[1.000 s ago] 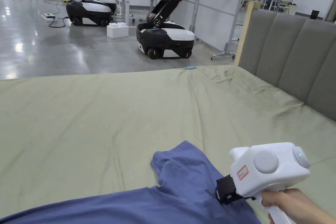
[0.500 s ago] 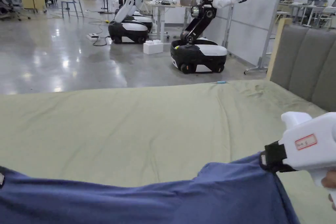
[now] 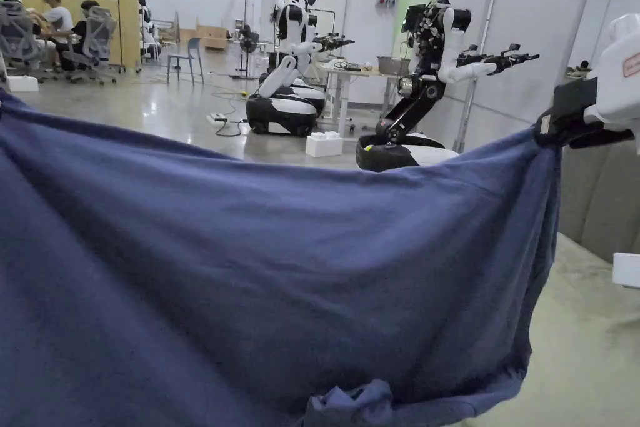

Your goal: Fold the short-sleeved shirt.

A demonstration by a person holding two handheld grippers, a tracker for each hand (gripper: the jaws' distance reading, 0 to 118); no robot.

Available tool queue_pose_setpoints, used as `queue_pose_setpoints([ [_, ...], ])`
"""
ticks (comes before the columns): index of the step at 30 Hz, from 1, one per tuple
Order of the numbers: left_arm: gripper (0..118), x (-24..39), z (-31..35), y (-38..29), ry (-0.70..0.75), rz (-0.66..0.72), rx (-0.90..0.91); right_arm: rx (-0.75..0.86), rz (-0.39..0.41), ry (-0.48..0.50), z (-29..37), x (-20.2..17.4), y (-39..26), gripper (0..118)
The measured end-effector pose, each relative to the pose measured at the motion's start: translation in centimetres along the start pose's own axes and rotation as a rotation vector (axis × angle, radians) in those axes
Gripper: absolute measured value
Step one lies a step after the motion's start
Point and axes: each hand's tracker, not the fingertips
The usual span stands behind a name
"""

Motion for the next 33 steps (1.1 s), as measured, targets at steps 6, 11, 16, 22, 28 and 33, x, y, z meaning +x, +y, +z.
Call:
queue_pose_setpoints([
  [6,4,1.1,-2.1,6.8,0.118,-0.009,0.168,0.145,-0.018,-0.063,-4.8,-4.1,6.6,5],
  [11,4,1.8,-3.6,9.8,0.154,-0.042,0.254,0.226,-0.067,-0.072,-7.8,-5.8,9.5,5],
  [16,4,1.8,-5.7,11.6,0.189,-0.035,0.292,0.305,-0.173,-0.063,-9.5,-6.6,12.2,5],
  [22,4,2.7,-8.5,12.2,0.22,-0.062,0.305,0.374,-0.128,-0.073,-10.4,-8.0,14.3,5],
  [28,4,3.4,-10.8,11.7,0.202,-0.091,0.301,0.424,-0.167,-0.052,-10.4,-6.7,14.6,5],
  [33,4,3.1,-12.0,9.0,0.137,-0.052,0.278,0.407,-0.151,-0.045,-10.7,-4.5,11.4,5],
])
